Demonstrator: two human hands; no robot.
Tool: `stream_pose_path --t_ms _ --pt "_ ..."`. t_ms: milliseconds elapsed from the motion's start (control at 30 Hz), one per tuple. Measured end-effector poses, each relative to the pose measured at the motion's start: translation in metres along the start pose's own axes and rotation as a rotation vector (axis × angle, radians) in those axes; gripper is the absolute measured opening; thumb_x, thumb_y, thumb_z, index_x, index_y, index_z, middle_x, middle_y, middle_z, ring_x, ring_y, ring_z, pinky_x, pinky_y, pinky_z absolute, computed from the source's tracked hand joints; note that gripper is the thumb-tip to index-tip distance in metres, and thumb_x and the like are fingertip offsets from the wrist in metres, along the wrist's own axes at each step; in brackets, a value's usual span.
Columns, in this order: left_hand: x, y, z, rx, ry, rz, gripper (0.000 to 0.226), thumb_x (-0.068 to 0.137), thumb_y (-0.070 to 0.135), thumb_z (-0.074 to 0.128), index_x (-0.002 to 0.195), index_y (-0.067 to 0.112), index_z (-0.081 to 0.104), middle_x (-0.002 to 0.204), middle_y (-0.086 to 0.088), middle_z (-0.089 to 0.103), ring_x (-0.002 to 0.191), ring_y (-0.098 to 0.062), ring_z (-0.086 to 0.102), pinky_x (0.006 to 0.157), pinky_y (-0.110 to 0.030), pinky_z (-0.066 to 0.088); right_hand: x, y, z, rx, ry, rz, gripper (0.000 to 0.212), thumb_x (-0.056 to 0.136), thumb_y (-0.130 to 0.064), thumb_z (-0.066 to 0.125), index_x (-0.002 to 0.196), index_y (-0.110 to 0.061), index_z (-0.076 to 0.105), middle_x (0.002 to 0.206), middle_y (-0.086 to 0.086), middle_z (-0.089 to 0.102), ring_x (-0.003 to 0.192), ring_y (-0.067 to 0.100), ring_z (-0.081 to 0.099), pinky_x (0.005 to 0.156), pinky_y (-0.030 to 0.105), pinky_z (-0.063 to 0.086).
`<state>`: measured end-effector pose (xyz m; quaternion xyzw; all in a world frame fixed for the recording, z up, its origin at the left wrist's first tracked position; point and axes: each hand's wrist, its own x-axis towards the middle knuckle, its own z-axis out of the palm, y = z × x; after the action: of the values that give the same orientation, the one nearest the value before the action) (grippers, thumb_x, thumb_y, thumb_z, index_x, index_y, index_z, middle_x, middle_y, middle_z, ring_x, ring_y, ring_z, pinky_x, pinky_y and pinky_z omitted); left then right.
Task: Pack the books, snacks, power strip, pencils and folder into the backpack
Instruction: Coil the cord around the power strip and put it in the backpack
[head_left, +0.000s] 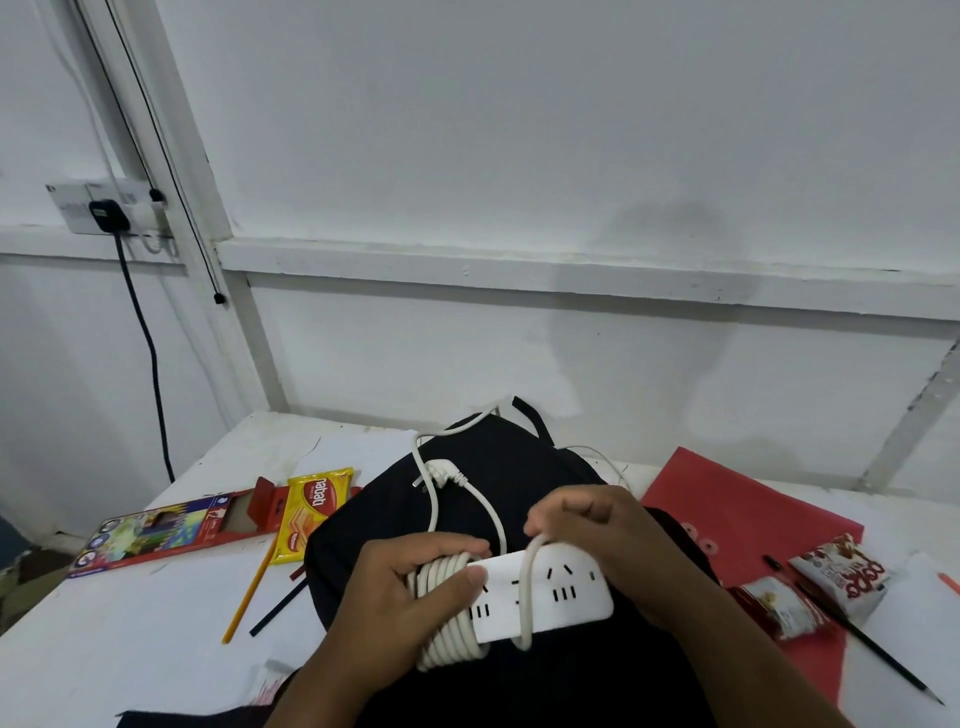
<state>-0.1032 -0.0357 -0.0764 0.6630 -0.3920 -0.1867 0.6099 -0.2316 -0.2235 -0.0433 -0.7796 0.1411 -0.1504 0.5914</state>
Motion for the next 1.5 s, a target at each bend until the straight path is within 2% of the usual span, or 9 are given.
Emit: stream_pose_path --t_ms 133,267,500,633,967,1100,1200,1300,1500 --pt "0.004 -0.002 0.005 -0.170 0.147 -0.106 0.031 0.067 0.042 0.076 0.092 0.024 0.081 0.095 -0.007 0.077 0.092 -0.023 0.073 0.074 -0.029 0.057 -0.001 0.017 0.007 0.216 0.131 -0.087 0.044 0.086 -0.050 0.051 0.107 -0.019 0.073 0.107 0.004 0.072 0.101 0.020 0.066 0.085 0.027 0.053" --pt "0.007 0.001 0.012 -0.306 0.178 -0.158 0.020 0.076 0.028 0.081 0.092 0.017 0.081 0.095 -0.013 0.077 0.091 -0.030 0.073 0.076 -0.036 0.059 -0.003 0.030 0.014 0.036 0.056 -0.129 0.074 0.071 -0.062 0.076 0.128 -0.019 0.060 0.123 -0.002 0.068 0.117 0.015 0.063 0.099 0.030 0.050" --pt "0.010 0.007 0.020 -0.332 0.187 -0.137 0.016 0.084 0.025 0.074 0.097 0.018 0.080 0.098 -0.010 0.077 0.093 -0.027 0.074 0.072 -0.028 0.059 -0.005 0.034 0.032 -0.032 0.102 -0.131 0.052 0.074 -0.053 0.078 0.117 -0.027 0.066 0.116 -0.019 0.070 0.112 0.000 0.064 0.091 0.013 0.047" --pt "0.011 0.002 0.016 -0.324 0.109 -0.104 0.063 0.070 0.055 0.077 0.124 0.023 0.067 0.111 -0.004 0.074 0.103 -0.021 0.071 0.082 -0.033 0.058 -0.007 0.038 0.042 -0.008 0.110 -0.137 0.028 0.080 -0.034 0.080 0.105 -0.034 0.068 0.106 -0.025 0.072 0.103 -0.005 0.066 0.083 0.007 0.046" --pt "0.006 0.004 0.022 -0.268 0.192 -0.086 0.027 0.074 0.024 0.084 0.101 0.027 0.079 0.103 0.003 0.077 0.097 -0.016 0.073 0.073 -0.025 0.059 -0.002 0.040 0.040 -0.187 0.086 -0.207 0.055 0.082 -0.068 0.062 0.117 -0.026 0.070 0.109 -0.017 0.072 0.104 0.002 0.066 0.091 0.032 0.054" --pt "0.005 0.005 0.020 -0.219 0.267 -0.044 0.034 0.072 0.024 0.084 0.105 0.023 0.077 0.102 0.007 0.077 0.097 -0.011 0.072 0.077 -0.023 0.059 0.003 0.053 0.027 -0.583 0.101 -0.188 0.062 0.071 -0.094 0.034 0.091 -0.042 0.061 0.078 -0.008 0.060 0.087 0.000 0.057 0.120 0.035 0.016" --pt "0.008 0.007 0.020 -0.216 0.322 -0.018 0.031 0.075 0.018 0.077 0.106 0.022 0.076 0.105 0.009 0.076 0.099 -0.008 0.071 0.079 -0.021 0.058 0.005 0.065 0.022 -0.610 0.155 -0.182 0.067 0.072 -0.090 0.041 0.095 -0.031 0.064 0.080 -0.014 0.057 0.086 0.004 0.056 0.108 0.024 0.033" --pt "0.011 0.010 0.018 -0.276 0.417 -0.007 0.029 0.081 0.007 0.074 0.106 0.021 0.076 0.105 0.006 0.077 0.096 -0.009 0.072 0.070 -0.015 0.055 0.008 0.066 0.017 -0.704 0.252 -0.257 0.026 0.084 -0.059 0.061 0.091 -0.034 0.063 0.076 -0.020 0.055 0.078 0.004 0.054 0.074 0.020 0.043" --pt "0.014 0.014 0.016 -0.318 0.590 0.015 0.039 0.072 0.030 0.072 0.111 0.027 0.073 0.105 0.012 0.076 0.096 -0.006 0.071 0.068 -0.016 0.056 0.010 0.062 0.002 -0.694 0.365 -0.305 0.017 0.094 -0.045 0.055 0.087 -0.033 0.065 0.072 -0.021 0.058 0.072 0.003 0.057 0.073 0.024 0.045"
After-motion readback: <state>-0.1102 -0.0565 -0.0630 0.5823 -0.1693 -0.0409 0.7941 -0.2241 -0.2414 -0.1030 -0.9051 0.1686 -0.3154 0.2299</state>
